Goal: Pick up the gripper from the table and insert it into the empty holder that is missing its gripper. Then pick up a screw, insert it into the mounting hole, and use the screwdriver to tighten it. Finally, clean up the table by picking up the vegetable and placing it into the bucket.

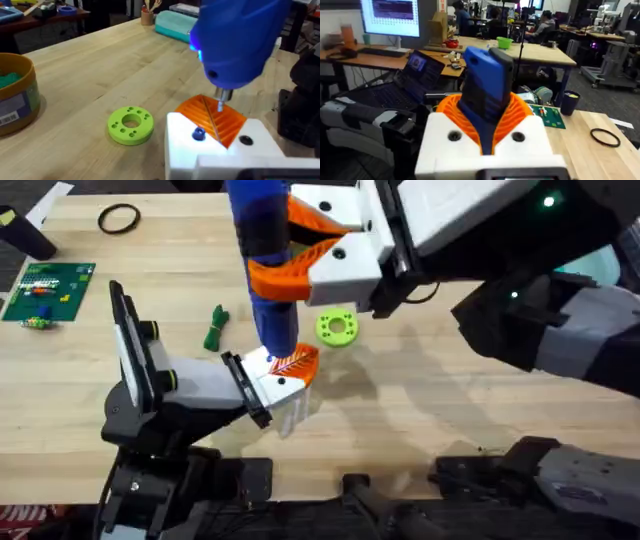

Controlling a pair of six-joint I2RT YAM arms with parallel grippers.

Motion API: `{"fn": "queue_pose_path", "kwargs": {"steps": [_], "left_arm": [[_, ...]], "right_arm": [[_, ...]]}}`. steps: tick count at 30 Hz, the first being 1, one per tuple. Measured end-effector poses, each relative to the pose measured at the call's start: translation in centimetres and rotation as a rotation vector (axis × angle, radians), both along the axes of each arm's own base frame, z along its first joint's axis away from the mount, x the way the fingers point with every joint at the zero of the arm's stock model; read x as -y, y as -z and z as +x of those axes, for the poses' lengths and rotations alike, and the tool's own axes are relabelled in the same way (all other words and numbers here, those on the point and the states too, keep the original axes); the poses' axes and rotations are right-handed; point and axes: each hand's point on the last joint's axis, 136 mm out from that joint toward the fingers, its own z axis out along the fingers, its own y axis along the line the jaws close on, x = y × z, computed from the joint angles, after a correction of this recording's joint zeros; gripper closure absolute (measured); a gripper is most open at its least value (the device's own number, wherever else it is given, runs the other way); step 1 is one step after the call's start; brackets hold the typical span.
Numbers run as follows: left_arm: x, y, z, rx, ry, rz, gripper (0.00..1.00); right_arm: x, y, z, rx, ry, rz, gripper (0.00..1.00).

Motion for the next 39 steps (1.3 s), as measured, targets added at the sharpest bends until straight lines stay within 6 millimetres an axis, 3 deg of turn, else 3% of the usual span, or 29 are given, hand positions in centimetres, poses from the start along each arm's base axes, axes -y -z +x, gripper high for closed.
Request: {"fn": "queue_pose_path", "kwargs": {"steps": [12, 19, 33, 39], "left_arm": [[0.0, 0.0, 0.0, 0.000, 0.000, 0.000, 0.989], [0.0, 0.0, 0.0, 0.000, 0.000, 0.000, 0.989], [0.0, 0.0, 0.0, 0.000, 0.000, 0.000, 0.989], [0.0, 0.0, 0.0, 0.000, 0.000, 0.000, 0.989]], "right_arm": [[-0.2, 0.0, -0.4, 0.018, -0.008, 0.002, 0.945], [-1.3, 0.8, -0.9, 0.018, -0.027, -0.006, 0.945], [-1.5, 0.1, -0.6, 0.057, -0.014, 0.022, 0.945], [-1.9, 0.8, -0.2, 0.046, -0.012, 0.010, 0.945]]}}
